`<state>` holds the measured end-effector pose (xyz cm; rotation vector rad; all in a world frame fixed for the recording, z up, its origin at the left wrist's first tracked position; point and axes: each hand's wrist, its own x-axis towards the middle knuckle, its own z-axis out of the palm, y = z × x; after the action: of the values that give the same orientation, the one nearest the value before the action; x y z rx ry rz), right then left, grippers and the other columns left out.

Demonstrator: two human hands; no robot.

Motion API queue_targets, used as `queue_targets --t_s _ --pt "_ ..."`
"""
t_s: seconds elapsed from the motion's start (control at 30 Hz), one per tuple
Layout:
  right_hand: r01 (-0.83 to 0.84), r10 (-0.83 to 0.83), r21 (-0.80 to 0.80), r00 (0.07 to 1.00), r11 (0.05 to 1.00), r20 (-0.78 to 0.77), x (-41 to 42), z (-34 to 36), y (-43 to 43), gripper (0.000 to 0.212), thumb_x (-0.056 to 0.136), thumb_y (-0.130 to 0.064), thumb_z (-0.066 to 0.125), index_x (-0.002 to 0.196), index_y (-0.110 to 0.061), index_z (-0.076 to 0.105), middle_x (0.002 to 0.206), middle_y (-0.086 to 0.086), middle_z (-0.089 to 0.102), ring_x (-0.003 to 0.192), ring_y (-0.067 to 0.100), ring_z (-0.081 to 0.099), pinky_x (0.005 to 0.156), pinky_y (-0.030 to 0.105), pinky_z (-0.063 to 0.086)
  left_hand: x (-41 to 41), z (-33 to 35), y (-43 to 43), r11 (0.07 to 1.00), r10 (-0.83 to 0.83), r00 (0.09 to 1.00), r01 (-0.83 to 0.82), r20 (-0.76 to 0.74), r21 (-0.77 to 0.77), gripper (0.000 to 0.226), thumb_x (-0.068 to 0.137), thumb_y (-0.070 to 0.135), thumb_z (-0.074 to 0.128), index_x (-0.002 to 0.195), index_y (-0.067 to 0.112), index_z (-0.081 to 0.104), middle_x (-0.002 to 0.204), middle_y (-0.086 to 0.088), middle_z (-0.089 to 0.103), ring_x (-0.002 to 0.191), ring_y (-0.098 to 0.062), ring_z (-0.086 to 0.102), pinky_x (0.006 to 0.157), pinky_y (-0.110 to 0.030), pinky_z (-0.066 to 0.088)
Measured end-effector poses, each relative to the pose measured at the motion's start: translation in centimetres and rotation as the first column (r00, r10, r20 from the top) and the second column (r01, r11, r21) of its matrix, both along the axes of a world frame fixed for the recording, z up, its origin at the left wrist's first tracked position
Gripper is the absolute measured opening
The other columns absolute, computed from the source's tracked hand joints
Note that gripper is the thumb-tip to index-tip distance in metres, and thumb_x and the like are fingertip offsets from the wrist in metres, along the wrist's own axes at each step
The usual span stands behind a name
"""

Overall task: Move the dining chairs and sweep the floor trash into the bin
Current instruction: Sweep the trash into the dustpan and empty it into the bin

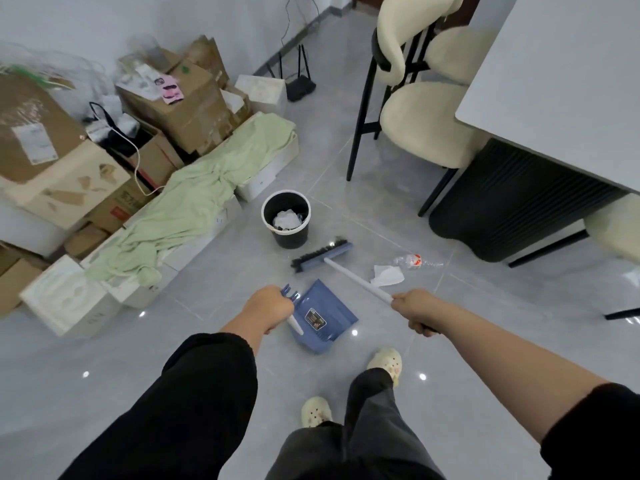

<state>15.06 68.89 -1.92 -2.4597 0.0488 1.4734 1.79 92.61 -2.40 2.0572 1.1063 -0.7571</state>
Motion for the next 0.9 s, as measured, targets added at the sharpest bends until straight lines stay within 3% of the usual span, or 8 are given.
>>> queue_targets --t_s 0.13,0.23,0.3,0.4,0.47,0.6,0.7,0.9 --pt "-0.167 0.168 0.038 0.985 0.985 -0.033 -2.0 -0.9 4.9 0.041 0.097 -0.011 0.030 0.130 0.001 0.051 0.071 0.017 0.050 0.046 0.020 0.038 0.043 0.022 0.031 -3.1 0.0 0.9 0.998 0.015 1.000 -0.016 -0.010 -0.062 0.009 0.081 0.003 0.047 0.086 0.004 0.055 0.066 -0.014 0.051 0.051 -0.025 0.050 0.045 -0.023 0.041" --pt "-0.321 0.321 0.060 0.947 0.945 0.006 -3.4 -1.6 8.4 0.036 0.096 -0.012 0.044 0.129 -0.003 0.056 0.068 0.002 0.048 0.051 0.014 0.042 0.045 0.022 0.035 -4.5 -0.3 1.2 0.997 0.011 1.000 -0.010 0.002 -0.081 0.021 0.079 0.002 0.048 0.096 -0.002 0.059 0.067 -0.011 0.049 0.049 -0.023 0.049 0.041 -0.020 0.037" --pt "-0.407 0.406 0.002 0.913 0.914 0.049 -3.8 -2.7 9.8 0.036 0.095 -0.008 0.043 0.129 -0.005 0.056 0.074 0.002 0.048 0.056 0.015 0.044 0.046 0.022 0.033 -4.8 -0.6 1.1 0.997 0.001 1.000 -0.003 -0.026 -0.083 0.019 0.078 0.002 0.048 0.093 -0.001 0.060 0.068 -0.011 0.049 0.050 -0.023 0.050 0.041 -0.020 0.037" --pt "-0.517 0.528 -0.116 0.844 0.848 0.093 -2.8 -5.0 9.6 0.039 0.094 -0.011 0.045 0.132 -0.010 0.054 0.118 0.009 0.059 0.094 0.026 0.060 0.067 0.026 0.045 -4.5 -0.6 0.8 0.996 0.001 0.998 -0.007 -0.063 -0.092 0.008 0.077 0.002 0.048 0.078 0.007 0.054 0.068 -0.012 0.051 0.053 -0.024 0.051 0.043 -0.020 0.039" --pt "-0.547 0.571 -0.204 0.816 0.812 0.084 -1.3 -6.2 7.9 0.040 0.093 -0.013 0.045 0.132 -0.015 0.054 0.125 0.006 0.058 0.108 0.026 0.059 0.079 0.031 0.046 -3.9 -0.5 0.6 0.995 -0.007 0.998 0.000 -0.066 -0.096 0.011 0.076 0.001 0.047 0.073 0.011 0.052 0.067 -0.011 0.051 0.052 -0.024 0.050 0.045 -0.020 0.040" --pt "-0.550 0.588 -0.348 0.809 0.759 0.006 3.3 -7.0 1.4 0.043 0.089 -0.015 0.044 0.131 -0.019 0.052 0.124 0.004 0.056 0.110 0.025 0.057 0.089 0.036 0.047 -1.5 -0.3 -1.1 0.994 -0.037 0.997 0.029 -0.074 -0.101 0.015 0.074 -0.002 0.047 0.066 0.011 0.049 0.064 -0.011 0.050 0.050 -0.024 0.048 0.044 -0.020 0.038" --pt "-0.496 0.549 -0.387 0.835 0.777 0.031 6.0 -5.5 -3.2 0.039 0.088 -0.015 0.045 0.125 -0.021 0.054 0.116 0.000 0.058 0.098 0.022 0.057 0.078 0.032 0.047 0.7 -0.1 -2.7 0.992 -0.051 0.996 0.043 -0.070 -0.115 0.015 0.074 -0.002 0.048 0.068 0.011 0.049 0.065 -0.012 0.050 0.052 -0.023 0.048 0.046 -0.020 0.037" --pt "-0.443 0.496 -0.321 0.862 0.837 0.107 9.3 -3.6 -10.5 0.039 0.096 -0.021 0.041 0.134 -0.017 0.053 0.119 0.003 0.059 0.097 0.022 0.058 0.081 0.029 0.048 5.8 -0.2 -6.4 0.999 -0.031 0.998 0.028 -0.058 -0.045 0.015 0.080 0.002 0.048 0.068 0.011 0.047 0.063 -0.011 0.049 0.050 -0.023 0.049 0.044 -0.020 0.036"
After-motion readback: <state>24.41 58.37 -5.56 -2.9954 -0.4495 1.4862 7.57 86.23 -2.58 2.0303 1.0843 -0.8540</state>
